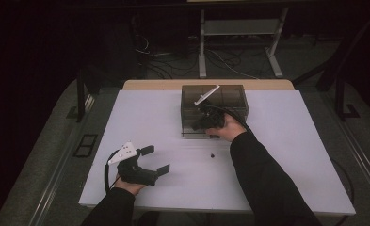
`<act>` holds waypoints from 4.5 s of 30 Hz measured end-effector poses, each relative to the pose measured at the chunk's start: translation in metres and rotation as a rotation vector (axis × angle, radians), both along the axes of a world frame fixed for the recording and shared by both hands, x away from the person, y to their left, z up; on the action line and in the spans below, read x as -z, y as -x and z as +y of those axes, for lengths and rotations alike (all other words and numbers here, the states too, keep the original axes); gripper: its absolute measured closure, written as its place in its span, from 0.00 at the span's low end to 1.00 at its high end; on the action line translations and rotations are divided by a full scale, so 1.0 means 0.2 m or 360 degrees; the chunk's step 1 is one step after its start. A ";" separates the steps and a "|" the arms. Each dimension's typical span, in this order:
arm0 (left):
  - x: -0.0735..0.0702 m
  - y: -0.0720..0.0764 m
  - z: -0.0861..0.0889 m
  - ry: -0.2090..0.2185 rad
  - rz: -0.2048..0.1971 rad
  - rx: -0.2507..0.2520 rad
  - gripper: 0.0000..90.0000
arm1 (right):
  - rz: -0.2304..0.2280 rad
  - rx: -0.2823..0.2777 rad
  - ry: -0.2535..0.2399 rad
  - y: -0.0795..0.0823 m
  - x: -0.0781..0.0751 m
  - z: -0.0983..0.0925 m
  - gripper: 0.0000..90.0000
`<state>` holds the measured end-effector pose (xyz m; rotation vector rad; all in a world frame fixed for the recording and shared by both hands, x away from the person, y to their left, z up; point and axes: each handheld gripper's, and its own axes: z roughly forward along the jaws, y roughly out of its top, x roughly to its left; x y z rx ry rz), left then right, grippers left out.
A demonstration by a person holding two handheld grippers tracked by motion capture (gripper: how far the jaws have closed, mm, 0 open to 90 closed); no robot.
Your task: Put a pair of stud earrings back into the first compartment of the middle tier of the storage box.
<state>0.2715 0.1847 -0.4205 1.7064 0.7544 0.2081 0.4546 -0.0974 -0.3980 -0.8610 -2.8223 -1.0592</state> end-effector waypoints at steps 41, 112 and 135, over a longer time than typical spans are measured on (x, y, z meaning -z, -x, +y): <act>0.00 0.00 0.00 0.0004 0.0003 -0.0008 0.00 | -0.0062 0.0063 -0.0072 0.38 -0.19 -0.19 0.00; 0.00 0.01 -0.01 -0.0008 -0.0005 -0.0005 0.00 | -0.0139 0.0231 0.0108 0.52 0.21 -0.24 0.86; 0.00 0.01 -0.01 -0.0001 0.0001 -0.0010 0.00 | -0.0087 0.0203 -0.0040 0.51 0.03 -0.28 0.87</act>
